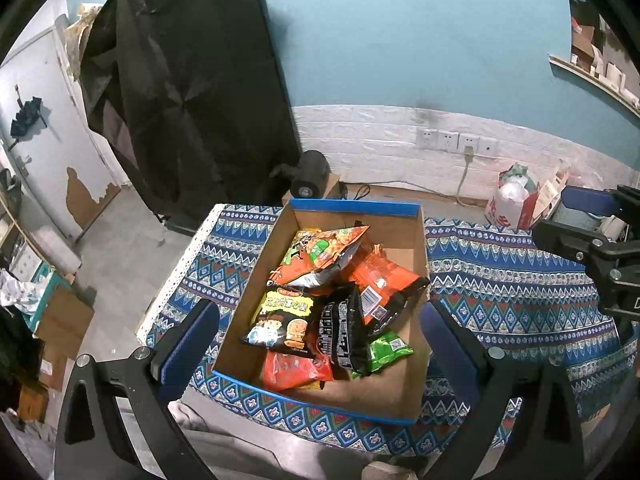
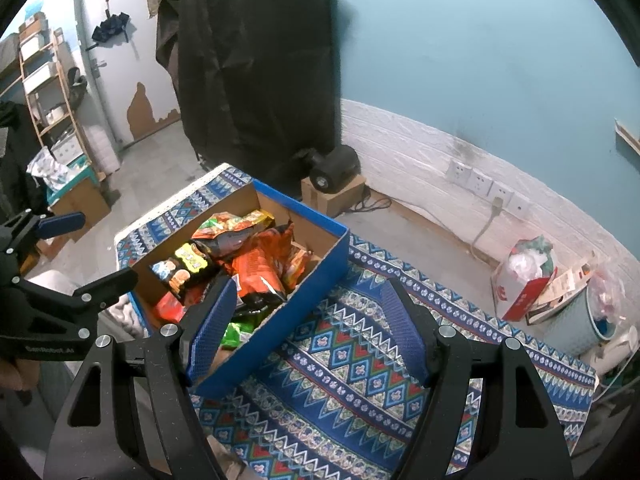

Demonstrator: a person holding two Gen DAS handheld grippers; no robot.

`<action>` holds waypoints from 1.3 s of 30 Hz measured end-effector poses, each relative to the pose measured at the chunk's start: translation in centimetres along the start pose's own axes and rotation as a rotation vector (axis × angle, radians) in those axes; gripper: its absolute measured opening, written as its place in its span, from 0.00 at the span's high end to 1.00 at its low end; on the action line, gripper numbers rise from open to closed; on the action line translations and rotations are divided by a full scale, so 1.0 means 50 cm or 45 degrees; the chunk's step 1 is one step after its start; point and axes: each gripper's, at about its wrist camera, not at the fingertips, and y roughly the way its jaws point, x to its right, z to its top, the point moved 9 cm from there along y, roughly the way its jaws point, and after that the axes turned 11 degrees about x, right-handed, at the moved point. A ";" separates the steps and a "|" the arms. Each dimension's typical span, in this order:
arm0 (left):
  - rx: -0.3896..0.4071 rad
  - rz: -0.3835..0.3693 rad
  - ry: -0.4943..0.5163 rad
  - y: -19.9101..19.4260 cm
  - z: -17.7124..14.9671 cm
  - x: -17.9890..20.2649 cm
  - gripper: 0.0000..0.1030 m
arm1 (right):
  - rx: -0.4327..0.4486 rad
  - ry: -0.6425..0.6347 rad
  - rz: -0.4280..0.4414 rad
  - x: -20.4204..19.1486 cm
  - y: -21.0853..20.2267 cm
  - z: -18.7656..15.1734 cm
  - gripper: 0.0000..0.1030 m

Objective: Organize snacks

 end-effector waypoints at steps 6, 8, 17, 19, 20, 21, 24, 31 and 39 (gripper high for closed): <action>0.000 -0.001 0.010 -0.003 0.000 0.004 0.01 | -0.004 -0.002 0.000 -0.001 -0.003 -0.001 0.29; -0.004 0.003 0.013 -0.005 0.000 0.005 0.02 | -0.005 -0.004 0.000 -0.002 -0.005 -0.002 0.29; 0.014 0.007 0.026 -0.010 0.008 0.009 0.01 | -0.004 -0.003 0.000 -0.003 -0.004 -0.002 0.29; 0.011 0.006 0.025 -0.010 0.008 0.010 0.02 | -0.005 -0.005 0.000 -0.003 -0.004 -0.002 0.29; 0.011 0.005 0.024 -0.011 0.007 0.010 0.02 | -0.005 -0.005 0.000 -0.003 -0.004 -0.002 0.29; 0.010 0.004 0.023 -0.011 0.008 0.011 0.02 | -0.005 -0.003 -0.001 -0.003 -0.004 -0.002 0.29; 0.009 0.000 0.025 -0.013 0.010 0.011 0.01 | -0.005 -0.004 -0.001 -0.003 -0.004 -0.002 0.29; 0.010 0.000 0.026 -0.012 0.010 0.011 0.01 | -0.004 -0.004 -0.001 -0.003 -0.004 -0.001 0.29; -0.001 -0.001 0.041 -0.013 0.008 0.015 0.01 | -0.003 -0.003 -0.002 -0.003 -0.005 -0.001 0.29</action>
